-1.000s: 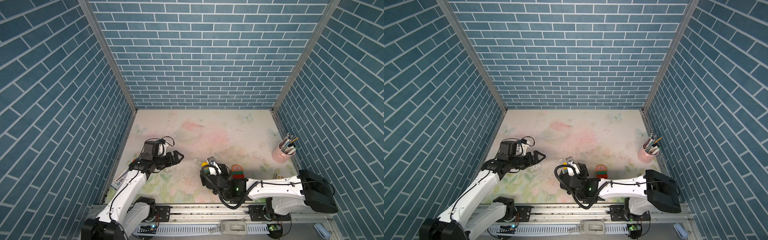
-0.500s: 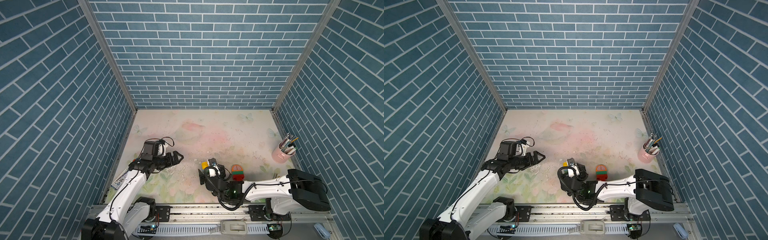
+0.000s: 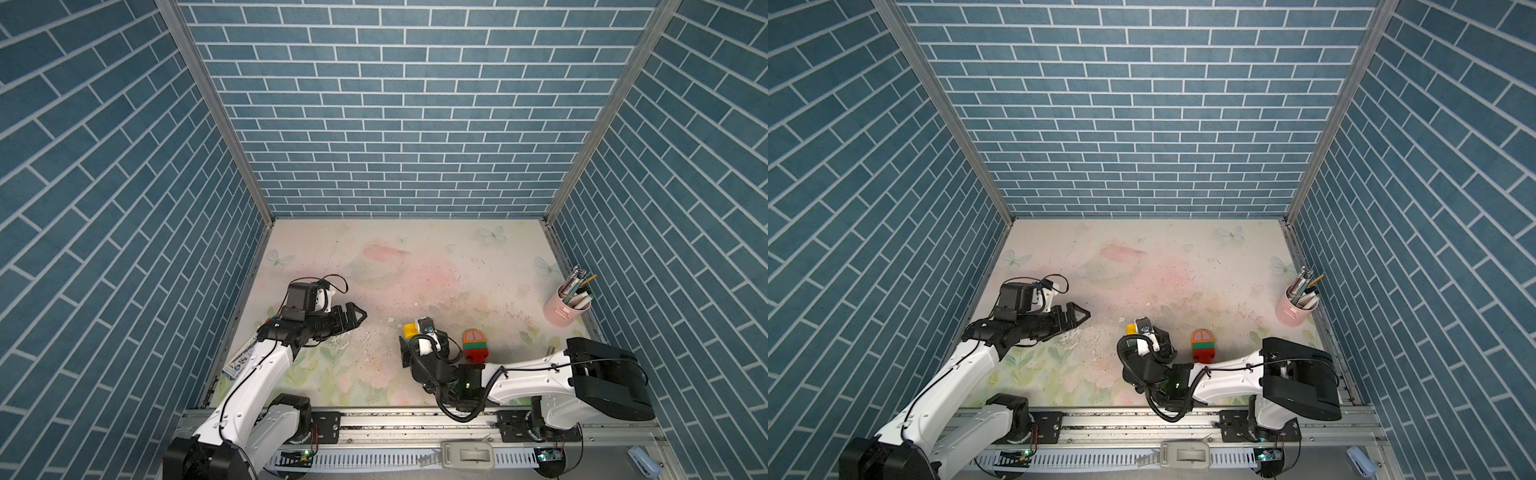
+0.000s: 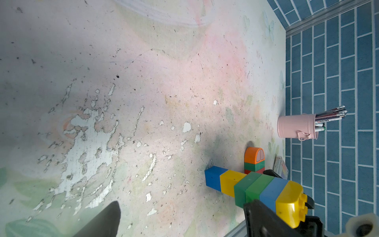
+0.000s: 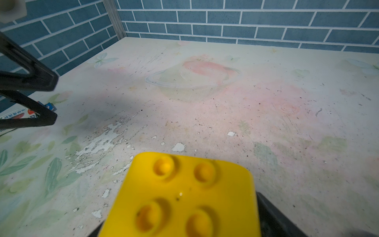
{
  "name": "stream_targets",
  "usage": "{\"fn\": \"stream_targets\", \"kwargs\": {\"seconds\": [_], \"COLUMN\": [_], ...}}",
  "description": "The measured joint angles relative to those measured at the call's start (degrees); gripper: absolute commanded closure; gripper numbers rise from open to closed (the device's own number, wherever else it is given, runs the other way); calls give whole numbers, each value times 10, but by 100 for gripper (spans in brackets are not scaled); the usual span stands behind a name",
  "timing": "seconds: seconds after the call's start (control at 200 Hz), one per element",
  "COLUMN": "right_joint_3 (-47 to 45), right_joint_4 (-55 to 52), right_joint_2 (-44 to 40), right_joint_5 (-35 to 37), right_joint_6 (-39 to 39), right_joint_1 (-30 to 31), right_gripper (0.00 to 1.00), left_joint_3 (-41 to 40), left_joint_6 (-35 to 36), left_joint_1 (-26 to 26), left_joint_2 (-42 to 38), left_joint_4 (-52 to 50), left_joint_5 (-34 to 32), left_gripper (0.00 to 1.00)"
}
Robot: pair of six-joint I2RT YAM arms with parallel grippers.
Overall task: Assemble an ice cream with lego
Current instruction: Adjust the lego brick at the center of the board.
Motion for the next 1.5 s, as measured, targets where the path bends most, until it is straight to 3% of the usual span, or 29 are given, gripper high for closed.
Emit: {"fn": "stream_targets", "kwargs": {"seconds": [0.285, 0.425, 0.6, 0.715, 0.84, 1.18, 1.5], "right_joint_3": [-3, -3, -2, 12, 65, 269, 425], "right_joint_4": [9, 9, 4, -45, -151, -519, -772], "right_joint_2": [3, 3, 2, -14, -46, -96, 8], "right_joint_5": [1, 2, 2, -2, -22, -229, -441], "right_joint_6": [-6, -10, -15, -23, -21, 32, 18], "right_joint_1": [0, 0, 0, 0, -8, -100, -194], "right_gripper": [31, 43, 65, 81, 87, 95, 97], "left_joint_3": [0, 0, 0, 0, 0, 3, 3], "left_joint_6": [0, 2, 2, 2, 2, 4, 4], "left_joint_1": [0, 1, 1, 1, 1, 3, 4], "left_joint_2": [-1, -5, -6, -6, -6, -6, -16], "left_joint_4": [-2, -5, -6, -7, -7, -9, -9], "left_joint_5": [0, -2, -2, -2, -2, -2, -2], "left_gripper": [0, 0, 0, 0, 0, 0, 1]}}
